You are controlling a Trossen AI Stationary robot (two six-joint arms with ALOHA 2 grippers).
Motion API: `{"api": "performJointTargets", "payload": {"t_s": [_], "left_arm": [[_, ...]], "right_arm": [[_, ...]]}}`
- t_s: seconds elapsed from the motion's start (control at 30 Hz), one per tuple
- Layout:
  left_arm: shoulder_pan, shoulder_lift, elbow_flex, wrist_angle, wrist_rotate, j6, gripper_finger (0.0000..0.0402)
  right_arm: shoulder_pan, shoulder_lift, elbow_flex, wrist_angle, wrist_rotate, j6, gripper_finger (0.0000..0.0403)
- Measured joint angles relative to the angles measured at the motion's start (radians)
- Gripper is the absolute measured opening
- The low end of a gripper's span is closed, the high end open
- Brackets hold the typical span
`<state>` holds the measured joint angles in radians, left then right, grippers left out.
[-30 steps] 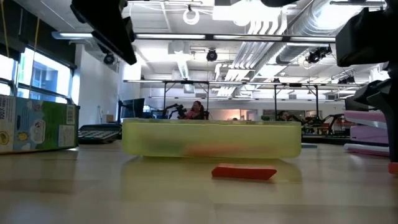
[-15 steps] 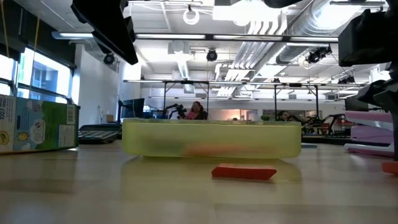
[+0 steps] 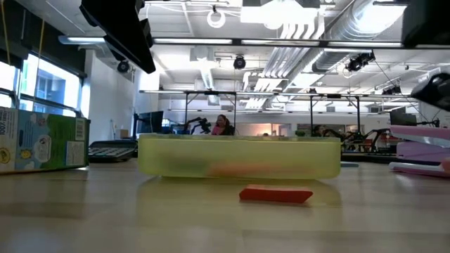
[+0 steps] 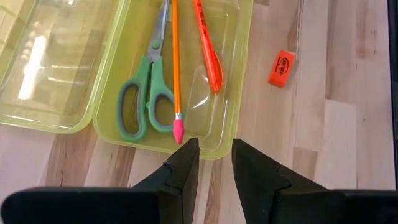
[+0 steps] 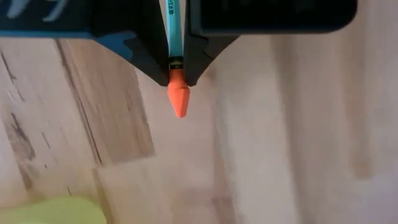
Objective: Pack school essentials
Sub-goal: Put the light blue pencil into the yellow supply box
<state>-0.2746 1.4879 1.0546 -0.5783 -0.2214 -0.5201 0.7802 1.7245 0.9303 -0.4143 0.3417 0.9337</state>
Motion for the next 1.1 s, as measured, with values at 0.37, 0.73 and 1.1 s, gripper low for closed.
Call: {"api": "performJointTargets", "payload": {"t_s": [0.37,0.73,1.1], "left_arm": [[0.0,0.0,0.0,0.0,0.001,0.0,0.0085],[-0.001,0.0,0.0,-0.001,0.009,0.0,0.0085],[-0.001,0.0,0.0,-0.01,0.01,0.0,0.0085]], "right_arm": [[-0.022,-0.114,0.001,0.099,0.115,-0.174,0.0022],[-0.118,-0.257,0.002,0.422,0.163,-0.666,0.0023],[-0.29,-0.263,0.004,0.675,-0.038,-1.172,0.0023]]}}
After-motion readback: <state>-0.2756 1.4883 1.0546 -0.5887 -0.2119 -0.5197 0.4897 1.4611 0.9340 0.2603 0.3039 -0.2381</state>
